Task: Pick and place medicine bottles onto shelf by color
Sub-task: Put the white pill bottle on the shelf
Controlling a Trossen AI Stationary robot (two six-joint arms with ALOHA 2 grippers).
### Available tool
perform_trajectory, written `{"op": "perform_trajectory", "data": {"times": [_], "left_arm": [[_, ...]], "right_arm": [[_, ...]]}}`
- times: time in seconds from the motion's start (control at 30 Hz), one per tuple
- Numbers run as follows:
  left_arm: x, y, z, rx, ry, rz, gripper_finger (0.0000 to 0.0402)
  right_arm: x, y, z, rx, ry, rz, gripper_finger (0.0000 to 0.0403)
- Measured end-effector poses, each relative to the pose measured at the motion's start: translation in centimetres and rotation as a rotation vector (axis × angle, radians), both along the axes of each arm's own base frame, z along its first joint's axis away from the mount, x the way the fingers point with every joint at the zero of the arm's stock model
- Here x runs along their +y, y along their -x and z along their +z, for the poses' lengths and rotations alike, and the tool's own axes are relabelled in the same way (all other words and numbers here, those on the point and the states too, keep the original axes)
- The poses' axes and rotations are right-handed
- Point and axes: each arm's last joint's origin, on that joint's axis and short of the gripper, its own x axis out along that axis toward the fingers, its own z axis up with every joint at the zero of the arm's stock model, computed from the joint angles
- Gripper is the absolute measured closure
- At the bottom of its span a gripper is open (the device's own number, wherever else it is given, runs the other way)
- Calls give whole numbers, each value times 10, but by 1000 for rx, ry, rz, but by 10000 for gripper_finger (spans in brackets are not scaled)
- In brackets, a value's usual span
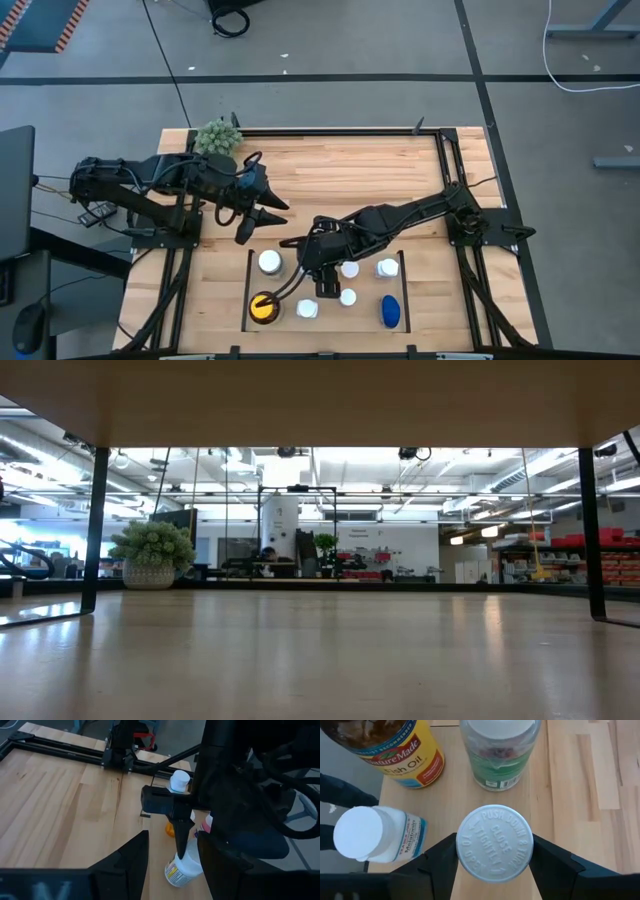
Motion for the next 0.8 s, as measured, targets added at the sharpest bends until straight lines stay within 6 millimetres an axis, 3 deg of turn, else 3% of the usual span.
{"op": "perform_trajectory", "data": {"times": [0.23, 0.8], "left_arm": [[0, 0, 0, 0, 0, 0, 228], [0, 0, -1, 4, -18, -8, 229]], "right_arm": [[1, -2, -15, 33, -13, -37, 160], [1, -4, -15, 22, -52, -80, 119]]}}
